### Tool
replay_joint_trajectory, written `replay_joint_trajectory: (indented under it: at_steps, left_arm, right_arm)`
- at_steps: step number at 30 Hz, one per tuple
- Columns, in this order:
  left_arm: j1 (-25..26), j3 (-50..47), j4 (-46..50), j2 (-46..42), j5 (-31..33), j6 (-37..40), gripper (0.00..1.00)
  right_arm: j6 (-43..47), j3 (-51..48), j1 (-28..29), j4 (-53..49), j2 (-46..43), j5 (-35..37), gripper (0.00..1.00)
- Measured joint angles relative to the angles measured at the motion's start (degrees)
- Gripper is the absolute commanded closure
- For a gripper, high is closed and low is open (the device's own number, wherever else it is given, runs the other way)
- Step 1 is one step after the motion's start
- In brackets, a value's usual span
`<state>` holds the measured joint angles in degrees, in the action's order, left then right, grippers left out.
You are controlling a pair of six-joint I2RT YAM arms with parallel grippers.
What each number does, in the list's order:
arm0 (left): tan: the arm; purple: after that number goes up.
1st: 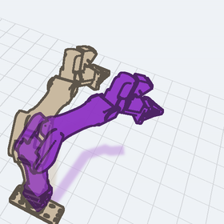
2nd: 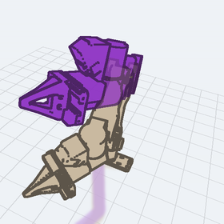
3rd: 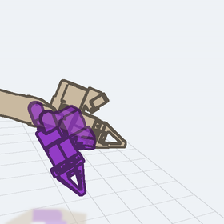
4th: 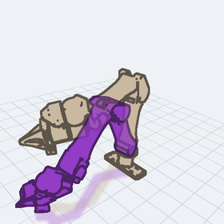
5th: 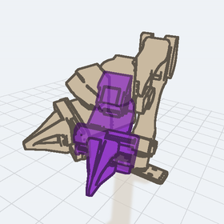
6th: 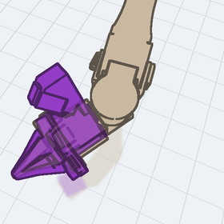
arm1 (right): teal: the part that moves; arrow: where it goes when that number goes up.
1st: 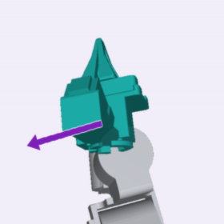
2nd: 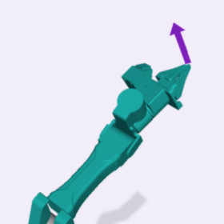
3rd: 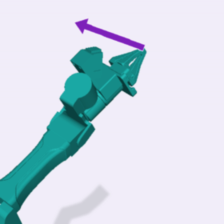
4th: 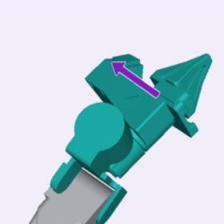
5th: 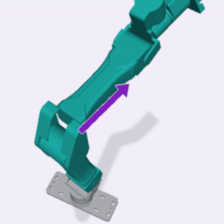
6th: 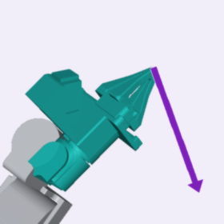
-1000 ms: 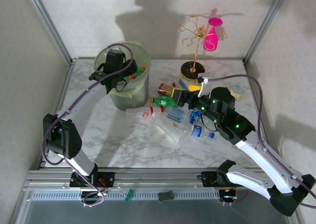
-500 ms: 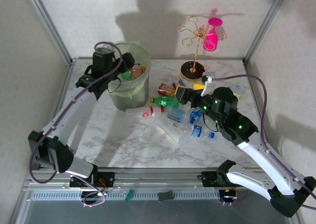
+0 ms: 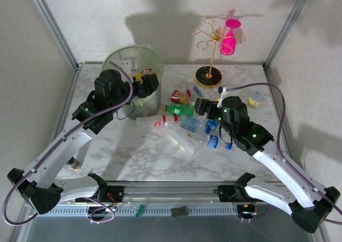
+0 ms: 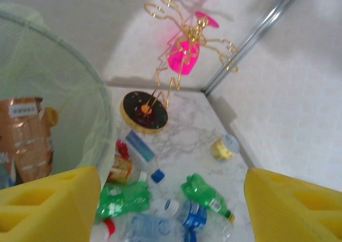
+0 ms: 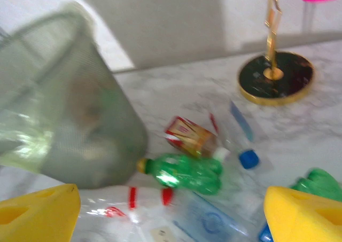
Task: Put the plastic bottles in the bin
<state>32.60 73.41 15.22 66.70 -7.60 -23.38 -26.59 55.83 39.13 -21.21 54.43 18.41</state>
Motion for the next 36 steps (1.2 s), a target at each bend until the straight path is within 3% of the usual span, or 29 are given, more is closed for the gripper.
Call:
replay_joint_trajectory:
  at_steps: [15, 26, 36]
  left_arm:
    - [1.1, -13.2, -3.5, -3.8, -0.4, 3.1, 0.31]
    - [3.7, -16.5, -7.3, -3.1, -3.6, 2.0, 0.31]
    - [3.7, -17.4, -7.7, -4.1, -3.7, 1.9, 0.31]
  right_arm:
    - [-4.7, -7.8, -17.1, -0.5, 11.7, -6.5, 0.11]
    - [-2.7, -5.9, -19.5, 0.3, 25.7, -0.4, 0.02]
    - [1.9, -0.5, -23.1, -1.1, 32.0, 2.4, 0.01]
